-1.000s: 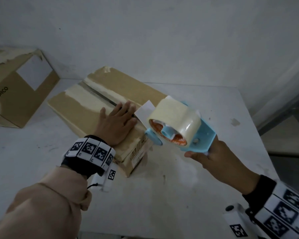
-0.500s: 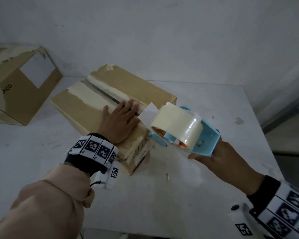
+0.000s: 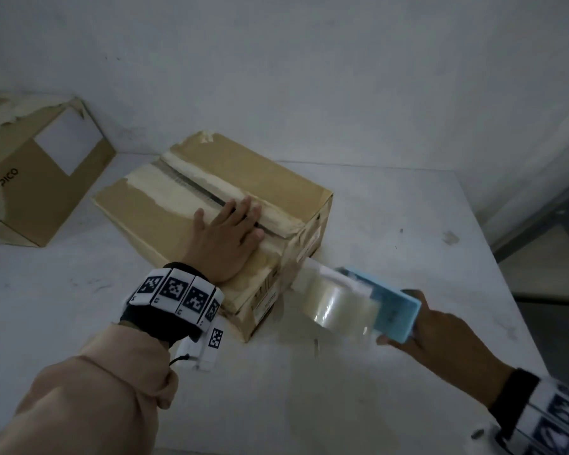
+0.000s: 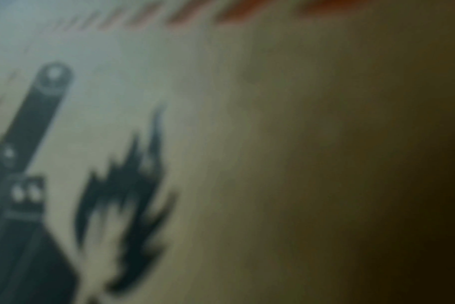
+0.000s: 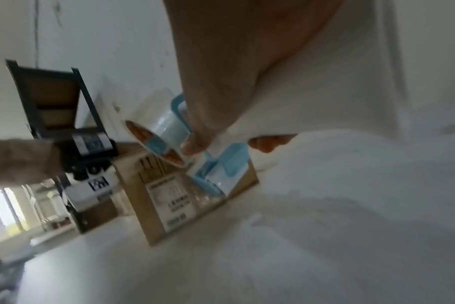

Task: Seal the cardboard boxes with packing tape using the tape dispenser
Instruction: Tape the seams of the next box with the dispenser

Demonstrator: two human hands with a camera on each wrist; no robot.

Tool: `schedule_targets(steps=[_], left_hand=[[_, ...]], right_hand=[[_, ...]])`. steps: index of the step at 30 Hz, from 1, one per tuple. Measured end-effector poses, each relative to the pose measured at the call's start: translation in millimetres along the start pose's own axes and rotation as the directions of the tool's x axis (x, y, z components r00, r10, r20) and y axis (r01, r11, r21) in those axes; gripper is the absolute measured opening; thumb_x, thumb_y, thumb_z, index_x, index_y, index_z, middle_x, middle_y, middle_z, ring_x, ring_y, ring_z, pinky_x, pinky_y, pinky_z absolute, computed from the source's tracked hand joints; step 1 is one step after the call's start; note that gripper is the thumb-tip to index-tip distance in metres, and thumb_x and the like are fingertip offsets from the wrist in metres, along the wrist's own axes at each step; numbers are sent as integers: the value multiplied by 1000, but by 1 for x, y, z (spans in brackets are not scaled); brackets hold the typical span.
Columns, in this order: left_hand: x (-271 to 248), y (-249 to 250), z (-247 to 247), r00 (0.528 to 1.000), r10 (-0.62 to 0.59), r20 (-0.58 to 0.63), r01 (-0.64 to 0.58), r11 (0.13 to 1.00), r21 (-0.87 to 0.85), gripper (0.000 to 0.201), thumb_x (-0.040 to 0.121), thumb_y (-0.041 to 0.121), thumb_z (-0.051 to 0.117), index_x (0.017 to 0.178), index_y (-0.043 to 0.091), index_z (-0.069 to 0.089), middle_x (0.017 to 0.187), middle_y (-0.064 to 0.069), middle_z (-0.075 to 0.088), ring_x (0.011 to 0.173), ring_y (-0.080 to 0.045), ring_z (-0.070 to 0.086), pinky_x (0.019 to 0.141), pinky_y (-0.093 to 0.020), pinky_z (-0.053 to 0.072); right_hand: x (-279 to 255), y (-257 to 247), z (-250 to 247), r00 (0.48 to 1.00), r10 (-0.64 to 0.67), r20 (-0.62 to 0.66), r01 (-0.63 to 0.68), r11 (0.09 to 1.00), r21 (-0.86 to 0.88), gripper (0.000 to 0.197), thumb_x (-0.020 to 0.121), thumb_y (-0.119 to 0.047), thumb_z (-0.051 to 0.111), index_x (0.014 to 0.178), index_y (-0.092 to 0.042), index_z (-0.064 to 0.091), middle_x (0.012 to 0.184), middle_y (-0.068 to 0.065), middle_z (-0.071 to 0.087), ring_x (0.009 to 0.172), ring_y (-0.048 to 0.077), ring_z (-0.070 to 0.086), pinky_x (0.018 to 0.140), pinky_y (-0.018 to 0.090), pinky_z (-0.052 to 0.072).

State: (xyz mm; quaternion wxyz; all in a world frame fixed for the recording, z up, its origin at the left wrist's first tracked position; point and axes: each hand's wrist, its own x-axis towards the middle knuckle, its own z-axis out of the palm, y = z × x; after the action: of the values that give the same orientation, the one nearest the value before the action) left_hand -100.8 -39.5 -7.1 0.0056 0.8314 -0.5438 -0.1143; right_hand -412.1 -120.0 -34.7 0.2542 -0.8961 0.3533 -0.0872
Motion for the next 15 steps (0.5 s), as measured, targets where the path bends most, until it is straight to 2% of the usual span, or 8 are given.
schedule_targets(steps=[2,3,4,6,8,10,12,15], left_hand=[[-1,2,-1,1000,0,-3,0,1000,-17,54,98,44,15,148,28,2,158,9,-5,145,-13,-3,114,-54,-2],[-2,2,-2,1000,-6,2,6,999,-33,56,97,47,15,148,28,2,158,9,-5,145,-13,-4,114,-55,-3],[-2,3,-4,1000,-14,12,14,999,-50,60,95,53,16,148,28,2,158,8,-6,145,-13,-5,114,-56,-5],[-3,8,-8,999,-39,37,40,998,-48,73,87,67,17,148,29,1,157,7,-9,145,-14,-9,111,-59,-10],[-4,20,-7,997,-70,30,70,997,-11,83,82,73,20,148,27,0,157,3,-13,145,-18,-13,108,-61,-14],[-4,36,1,996,-90,6,90,994,-54,90,79,75,22,148,21,1,157,0,-12,145,-21,-13,108,-63,-12],[-2,47,9,993,-115,6,115,986,-123,95,78,76,19,148,15,-2,157,-3,-10,145,-22,-12,110,-66,-8],[0,55,12,986,-162,33,164,982,-93,82,89,59,28,147,13,-8,157,-4,-15,144,-24,-15,107,-69,-6]], right_hand=[[-10,17,10,990,67,-124,-55,994,98,101,58,-93,30,117,-12,43,62,-14,53,49,14,62,50,20,53],[-11,20,13,975,107,-194,-77,985,155,104,59,-92,34,121,-9,43,69,-15,56,52,9,61,53,12,49],[-10,22,18,959,156,-237,-107,972,210,104,61,-88,38,128,-9,40,80,-12,59,61,7,61,58,11,48],[-3,25,28,940,235,-248,-164,946,278,85,70,-74,49,136,-24,30,103,-3,59,87,15,62,75,27,50],[6,28,38,923,230,-308,-152,955,256,73,75,-64,56,132,-33,25,121,8,57,100,29,60,79,42,52],[14,36,47,911,216,-351,-172,973,151,72,75,-58,54,133,-27,25,124,19,56,97,38,61,72,45,53],[18,40,56,917,214,-335,-199,977,80,74,80,-54,58,137,-14,32,122,23,57,94,40,62,70,46,52],[25,44,66,923,238,-302,-238,971,36,69,80,-32,66,136,-5,37,120,25,58,89,43,62,69,48,51]])
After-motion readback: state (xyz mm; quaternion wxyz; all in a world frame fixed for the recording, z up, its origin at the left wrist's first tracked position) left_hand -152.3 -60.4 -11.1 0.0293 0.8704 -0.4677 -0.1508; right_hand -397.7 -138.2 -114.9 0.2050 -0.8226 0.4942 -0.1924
